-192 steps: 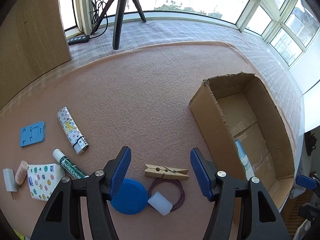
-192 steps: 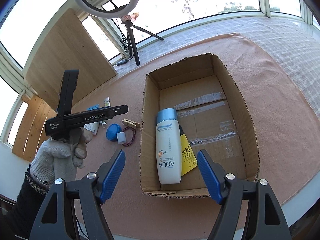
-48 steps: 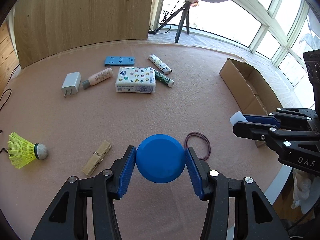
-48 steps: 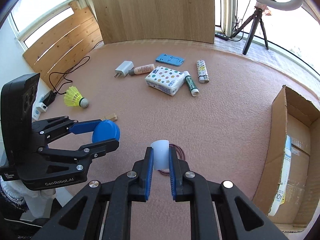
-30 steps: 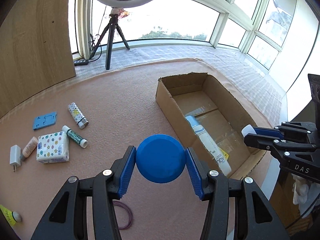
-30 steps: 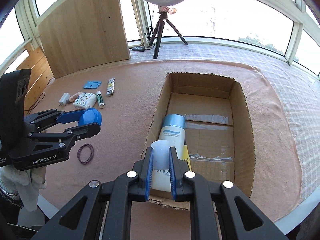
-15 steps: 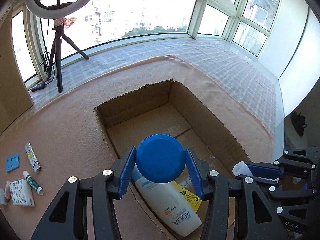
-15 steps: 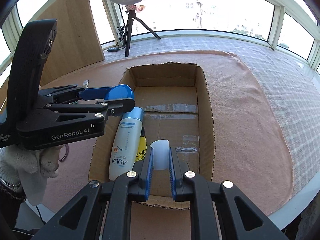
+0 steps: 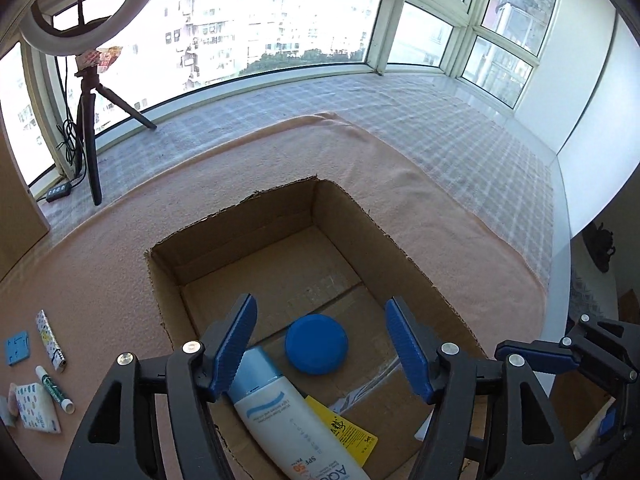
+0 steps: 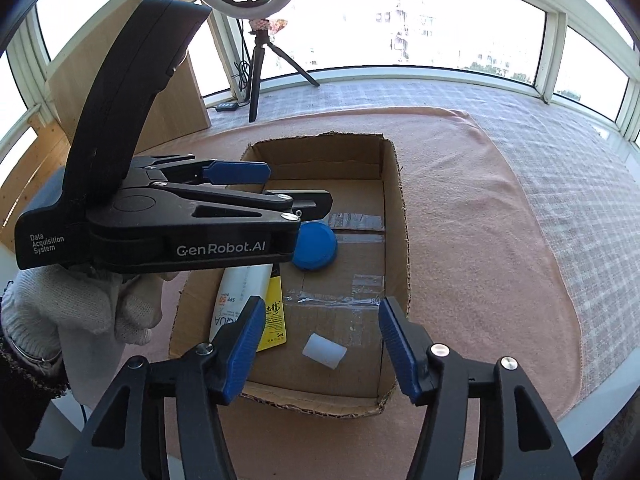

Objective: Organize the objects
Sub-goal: 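Carry the blue lid and white cylinder into the box and open both grippers, then grasp the wooden clothespin with the left gripper while the right gripper grasps the purple rubber band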

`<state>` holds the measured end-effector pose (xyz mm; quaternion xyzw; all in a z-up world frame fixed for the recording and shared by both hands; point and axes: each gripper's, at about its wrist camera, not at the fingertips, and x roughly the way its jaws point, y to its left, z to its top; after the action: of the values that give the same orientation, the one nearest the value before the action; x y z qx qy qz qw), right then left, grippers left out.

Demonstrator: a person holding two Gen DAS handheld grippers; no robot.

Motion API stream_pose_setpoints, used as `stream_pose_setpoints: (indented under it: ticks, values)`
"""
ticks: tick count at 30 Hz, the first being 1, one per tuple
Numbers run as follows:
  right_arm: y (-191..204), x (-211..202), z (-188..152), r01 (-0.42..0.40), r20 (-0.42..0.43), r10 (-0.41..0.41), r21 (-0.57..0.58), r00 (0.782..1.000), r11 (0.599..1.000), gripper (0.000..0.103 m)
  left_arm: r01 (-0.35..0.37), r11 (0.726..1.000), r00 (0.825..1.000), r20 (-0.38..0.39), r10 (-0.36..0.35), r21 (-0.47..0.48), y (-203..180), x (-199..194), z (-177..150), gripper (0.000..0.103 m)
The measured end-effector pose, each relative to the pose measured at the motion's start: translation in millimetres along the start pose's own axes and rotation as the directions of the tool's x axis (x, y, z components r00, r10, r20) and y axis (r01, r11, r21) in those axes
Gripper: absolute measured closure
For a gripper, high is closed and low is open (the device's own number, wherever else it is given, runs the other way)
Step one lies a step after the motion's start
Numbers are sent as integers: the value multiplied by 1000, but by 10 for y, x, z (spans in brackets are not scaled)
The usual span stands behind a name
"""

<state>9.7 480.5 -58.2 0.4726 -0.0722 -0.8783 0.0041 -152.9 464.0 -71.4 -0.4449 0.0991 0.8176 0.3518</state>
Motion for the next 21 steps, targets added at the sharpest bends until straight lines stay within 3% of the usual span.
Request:
stream_pose_setpoints:
  ticks: [10, 21]
  values:
    - [106, -22, -12, -23, 8, 23, 26, 1000, 999, 47, -25, 999, 1000, 12, 25, -38, 217, -277, -218, 33]
    - [610, -3, -23, -56, 2, 56, -12, 998, 998, 46, -88, 987, 996, 17, 91, -134, 874, -889, -836, 33]
